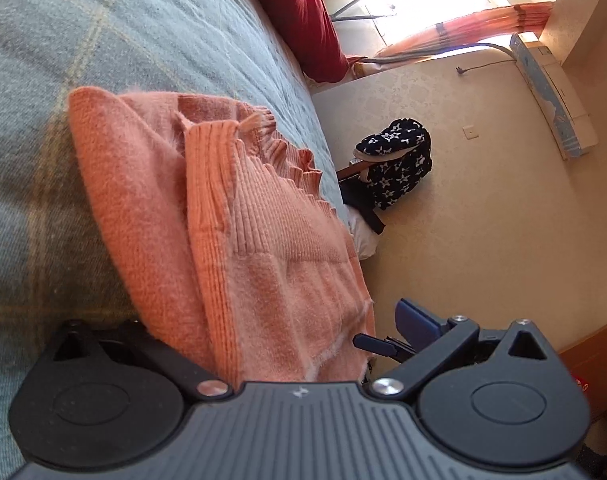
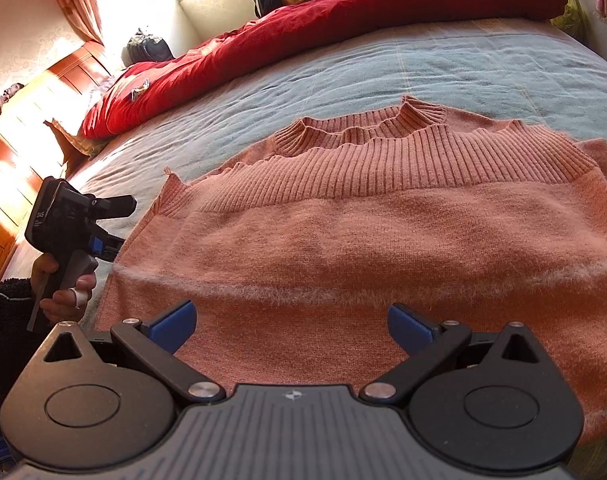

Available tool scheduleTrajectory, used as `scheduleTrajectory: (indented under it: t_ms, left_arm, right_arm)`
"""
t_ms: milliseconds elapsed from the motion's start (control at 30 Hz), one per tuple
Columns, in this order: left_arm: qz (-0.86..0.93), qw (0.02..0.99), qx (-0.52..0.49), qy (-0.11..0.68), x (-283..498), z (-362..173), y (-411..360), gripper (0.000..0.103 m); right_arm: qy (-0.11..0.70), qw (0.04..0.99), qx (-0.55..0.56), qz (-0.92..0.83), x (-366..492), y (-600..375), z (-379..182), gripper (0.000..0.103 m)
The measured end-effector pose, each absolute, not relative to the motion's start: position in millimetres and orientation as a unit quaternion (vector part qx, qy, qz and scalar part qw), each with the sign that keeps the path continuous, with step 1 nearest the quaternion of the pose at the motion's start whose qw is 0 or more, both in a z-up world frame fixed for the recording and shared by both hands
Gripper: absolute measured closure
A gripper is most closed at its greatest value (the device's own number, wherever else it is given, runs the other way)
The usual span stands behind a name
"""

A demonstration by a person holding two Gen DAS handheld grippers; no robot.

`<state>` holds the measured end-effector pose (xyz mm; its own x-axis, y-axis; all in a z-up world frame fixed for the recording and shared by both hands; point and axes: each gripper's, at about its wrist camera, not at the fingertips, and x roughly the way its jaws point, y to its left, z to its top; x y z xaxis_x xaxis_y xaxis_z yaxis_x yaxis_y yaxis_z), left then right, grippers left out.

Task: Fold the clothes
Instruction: 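Hold the gripped sweater side edge with the left tool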

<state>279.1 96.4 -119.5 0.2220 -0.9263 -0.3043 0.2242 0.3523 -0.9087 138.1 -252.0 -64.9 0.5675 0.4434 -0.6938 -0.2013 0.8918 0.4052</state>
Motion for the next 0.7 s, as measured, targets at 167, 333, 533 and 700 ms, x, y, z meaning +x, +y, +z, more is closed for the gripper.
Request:
scheduleTrajectory:
  t_ms: [167,333,533,700]
  left_arm:
    - [-0.418,0.673,-0.411,0.451,272,-122,109,0.015]
    - [-0.424,0.661,-0.425,0.451,265,-118,107,0.005]
    - [-0.386,0.661,-0.423,0.485,272,-125,107,0.029]
    - [-0.423,0.668,-0.396,0.467,265,-100,90,0.017]
  right_arm:
    - [0.431,0.872,0.147,0.178,137,-252,-68,0.000]
    - [0.425,0.875,0.142,0.183,136,-251,-65,0.000]
    - [0.428,0.873,0.146,0.185,138,-249,-68,0.000]
    - [0.428,0.874,0.137,0.184,139,-246,-69,0.000]
